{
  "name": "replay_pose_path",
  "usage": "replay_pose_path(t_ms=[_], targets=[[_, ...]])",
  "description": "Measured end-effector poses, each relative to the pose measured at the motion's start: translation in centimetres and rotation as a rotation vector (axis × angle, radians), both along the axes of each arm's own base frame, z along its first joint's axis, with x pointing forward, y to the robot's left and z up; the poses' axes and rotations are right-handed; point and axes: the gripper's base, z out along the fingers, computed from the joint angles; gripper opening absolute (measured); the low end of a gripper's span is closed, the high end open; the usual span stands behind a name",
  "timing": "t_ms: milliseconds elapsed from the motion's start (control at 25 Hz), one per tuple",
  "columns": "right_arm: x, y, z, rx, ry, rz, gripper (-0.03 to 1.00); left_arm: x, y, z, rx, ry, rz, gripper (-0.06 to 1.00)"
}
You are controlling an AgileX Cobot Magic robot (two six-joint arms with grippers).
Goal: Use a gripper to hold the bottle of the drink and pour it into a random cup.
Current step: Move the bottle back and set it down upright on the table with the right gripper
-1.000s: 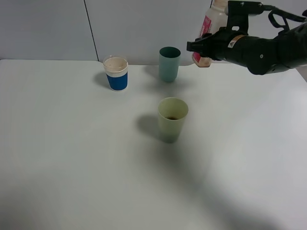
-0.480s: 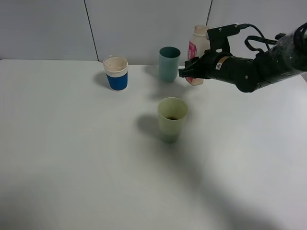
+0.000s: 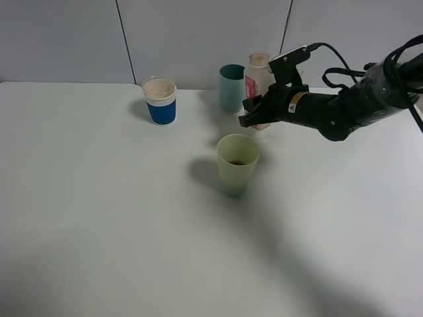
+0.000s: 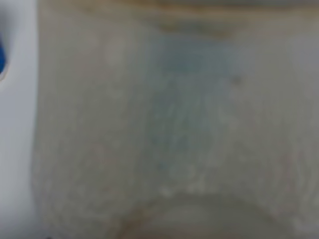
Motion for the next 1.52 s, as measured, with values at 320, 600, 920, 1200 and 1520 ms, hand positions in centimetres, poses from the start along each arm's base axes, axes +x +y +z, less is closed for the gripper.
replay_pose_path(t_ms=[320, 600, 920, 1200, 1520], targets=[[-0.4, 0.7, -1.7, -0.001, 0.019, 0.093, 0.36, 0.0, 0.0, 0.0, 0.000, 0.000, 0.000, 0.93], [-0.6, 1.1, -2.5, 0.008, 0.010, 0.145, 0.36, 0.0, 0.0, 0.0, 0.000, 0.000, 0.000, 0.93], [-0.6, 1.1, -2.9, 0.005, 0.018, 0.154, 0.36, 0.0, 0.0, 0.0, 0.000, 0.000, 0.000, 0.93], [-0.6, 1.1, -3.0, 0.005, 0.018, 0.156, 0.36, 0.0, 0.0, 0.0, 0.000, 0.000, 0.000, 0.93], [-0.6, 1.1, -3.0, 0.003, 0.021, 0.156, 0.36, 0.0, 0.0, 0.0, 0.000, 0.000, 0.000, 0.93]])
